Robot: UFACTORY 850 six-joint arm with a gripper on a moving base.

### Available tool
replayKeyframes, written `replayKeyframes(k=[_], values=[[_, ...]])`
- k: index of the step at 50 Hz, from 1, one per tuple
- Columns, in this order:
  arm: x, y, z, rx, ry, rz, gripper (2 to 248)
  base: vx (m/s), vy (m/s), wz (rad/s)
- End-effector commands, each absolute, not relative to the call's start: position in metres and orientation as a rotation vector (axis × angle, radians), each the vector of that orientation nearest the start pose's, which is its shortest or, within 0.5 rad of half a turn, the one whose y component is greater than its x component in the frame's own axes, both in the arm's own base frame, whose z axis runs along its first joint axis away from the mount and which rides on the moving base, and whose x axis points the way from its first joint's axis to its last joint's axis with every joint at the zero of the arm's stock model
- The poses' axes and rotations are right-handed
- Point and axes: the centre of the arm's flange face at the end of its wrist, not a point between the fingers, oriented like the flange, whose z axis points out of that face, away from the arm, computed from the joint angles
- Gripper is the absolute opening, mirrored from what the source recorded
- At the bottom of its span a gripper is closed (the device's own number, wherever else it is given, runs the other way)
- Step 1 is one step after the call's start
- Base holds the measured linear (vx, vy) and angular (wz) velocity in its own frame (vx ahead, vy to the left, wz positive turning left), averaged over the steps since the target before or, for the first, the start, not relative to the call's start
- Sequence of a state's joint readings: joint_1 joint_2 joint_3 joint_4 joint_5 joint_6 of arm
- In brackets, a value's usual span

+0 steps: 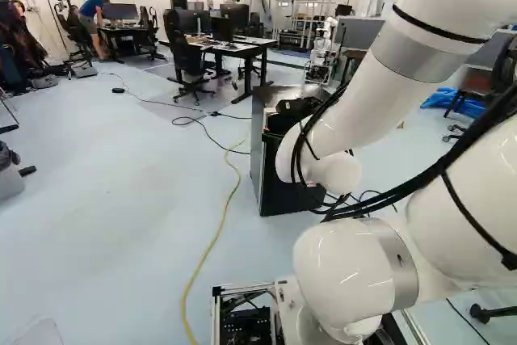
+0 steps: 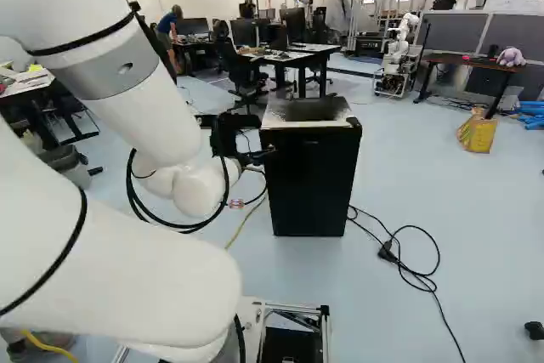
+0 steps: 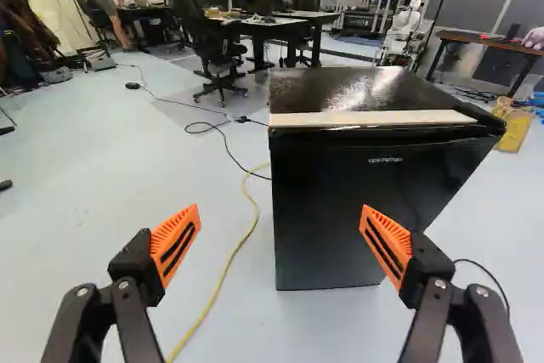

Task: Grab a drink from the fridge

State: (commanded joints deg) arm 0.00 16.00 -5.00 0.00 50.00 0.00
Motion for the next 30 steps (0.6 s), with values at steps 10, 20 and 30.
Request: replayKeyframes(k=[10, 20, 30], values=[[0.2703, 0.0000, 0.3656, -2.558, 0.000, -1.824, 247, 0.048, 0.052, -0.010], [0.2703, 0.0006, 0.3656, -2.557, -0.003, -1.824, 247, 0.001, 0.001, 0.001], [0.2703, 0.0008, 0.3656, -2.556, -0.003, -1.823, 247, -0.001, -0.002, 0.000]])
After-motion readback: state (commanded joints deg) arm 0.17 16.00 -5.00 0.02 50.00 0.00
